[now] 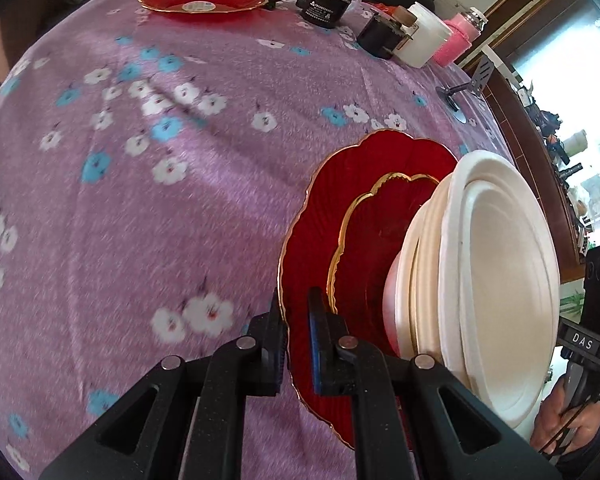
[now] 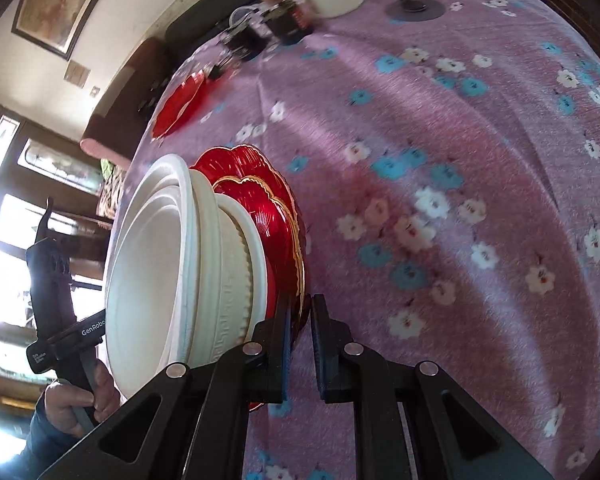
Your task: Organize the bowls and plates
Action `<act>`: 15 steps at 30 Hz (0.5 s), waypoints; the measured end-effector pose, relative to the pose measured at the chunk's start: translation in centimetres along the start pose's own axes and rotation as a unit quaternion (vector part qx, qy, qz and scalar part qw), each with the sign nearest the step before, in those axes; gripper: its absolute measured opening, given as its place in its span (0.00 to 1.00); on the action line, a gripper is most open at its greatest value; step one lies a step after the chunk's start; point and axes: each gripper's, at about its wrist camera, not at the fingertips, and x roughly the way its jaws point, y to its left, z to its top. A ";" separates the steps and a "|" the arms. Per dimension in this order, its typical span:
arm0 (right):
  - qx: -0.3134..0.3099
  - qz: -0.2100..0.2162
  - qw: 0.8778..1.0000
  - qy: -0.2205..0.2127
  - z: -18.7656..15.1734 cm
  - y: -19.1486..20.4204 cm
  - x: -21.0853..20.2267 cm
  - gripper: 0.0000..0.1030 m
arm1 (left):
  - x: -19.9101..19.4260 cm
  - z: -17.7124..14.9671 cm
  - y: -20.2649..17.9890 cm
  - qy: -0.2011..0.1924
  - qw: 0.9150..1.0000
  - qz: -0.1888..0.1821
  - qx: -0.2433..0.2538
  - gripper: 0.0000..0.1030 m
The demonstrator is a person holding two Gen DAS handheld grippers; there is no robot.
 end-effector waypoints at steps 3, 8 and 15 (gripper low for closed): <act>0.005 -0.003 1.000 -0.004 0.6 -0.4 0.0 0.10 | 0.5 0.7 -0.2 0.000 1.000 0.001 -0.004 0.07; 0.005 -0.007 1.000 -0.009 1.2 -0.6 0.2 0.10 | 0.9 1.7 -0.6 -0.009 1.000 0.017 0.000 0.07; -0.001 -0.021 1.000 -0.014 2.5 -0.2 1.0 0.10 | 1.5 3.2 -1.0 -0.015 1.000 0.027 -0.004 0.09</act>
